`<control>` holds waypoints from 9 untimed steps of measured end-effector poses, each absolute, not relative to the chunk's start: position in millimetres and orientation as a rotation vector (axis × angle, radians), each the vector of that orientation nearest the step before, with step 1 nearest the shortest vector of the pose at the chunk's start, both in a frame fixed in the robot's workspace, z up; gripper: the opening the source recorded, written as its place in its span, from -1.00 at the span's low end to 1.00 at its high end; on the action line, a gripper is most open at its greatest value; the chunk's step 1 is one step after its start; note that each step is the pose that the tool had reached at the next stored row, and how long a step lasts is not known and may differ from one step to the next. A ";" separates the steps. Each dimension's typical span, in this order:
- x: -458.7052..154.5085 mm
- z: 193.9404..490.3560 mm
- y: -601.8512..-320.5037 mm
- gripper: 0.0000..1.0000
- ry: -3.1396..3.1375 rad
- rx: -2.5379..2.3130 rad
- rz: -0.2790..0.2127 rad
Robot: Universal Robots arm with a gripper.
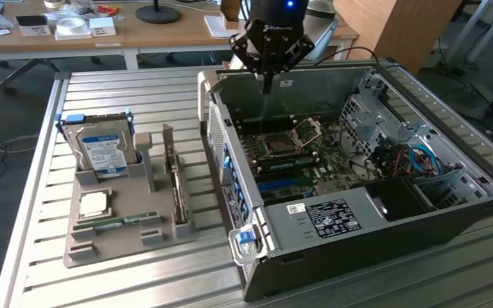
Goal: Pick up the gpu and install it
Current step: 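Reach for the gpu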
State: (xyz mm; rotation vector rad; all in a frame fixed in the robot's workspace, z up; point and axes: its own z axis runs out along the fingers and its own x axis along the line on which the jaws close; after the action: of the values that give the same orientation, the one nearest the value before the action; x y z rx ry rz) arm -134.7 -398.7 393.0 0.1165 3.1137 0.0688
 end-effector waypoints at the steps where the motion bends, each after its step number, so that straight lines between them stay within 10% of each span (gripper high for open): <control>1: -137.1 392.9 -398.6 -0.79 3.114 0.116 0.069; 9: -159.8 392.4 -397.4 -0.79 3.114 0.117 0.069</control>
State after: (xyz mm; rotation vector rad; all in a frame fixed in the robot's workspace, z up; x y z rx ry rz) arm -159.8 -397.4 392.4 0.1166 3.1137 0.0689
